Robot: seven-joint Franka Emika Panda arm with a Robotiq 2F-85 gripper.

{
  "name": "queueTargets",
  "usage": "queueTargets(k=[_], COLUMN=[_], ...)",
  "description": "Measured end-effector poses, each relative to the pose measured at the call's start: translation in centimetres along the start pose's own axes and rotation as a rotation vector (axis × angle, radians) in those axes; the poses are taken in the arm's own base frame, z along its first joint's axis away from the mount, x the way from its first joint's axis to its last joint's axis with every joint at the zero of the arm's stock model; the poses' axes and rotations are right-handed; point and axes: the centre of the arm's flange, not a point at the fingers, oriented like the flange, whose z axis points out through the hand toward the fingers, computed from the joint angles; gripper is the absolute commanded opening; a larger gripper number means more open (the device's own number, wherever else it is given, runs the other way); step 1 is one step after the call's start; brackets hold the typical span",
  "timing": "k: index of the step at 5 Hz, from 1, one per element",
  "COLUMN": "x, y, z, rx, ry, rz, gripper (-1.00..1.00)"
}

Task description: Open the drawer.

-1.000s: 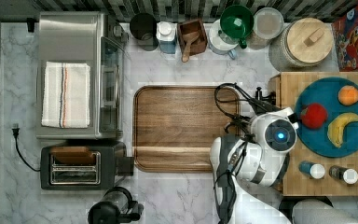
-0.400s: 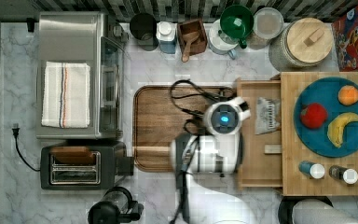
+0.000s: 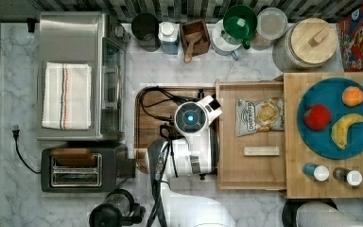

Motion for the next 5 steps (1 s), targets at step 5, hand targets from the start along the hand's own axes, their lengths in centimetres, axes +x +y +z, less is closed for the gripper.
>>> queueTargets(k=[5], x=[0.05], y=[0.28], z=[0.00], rx=[-0.012], ry=[-0.029], rz=[0.099], gripper=[1.00])
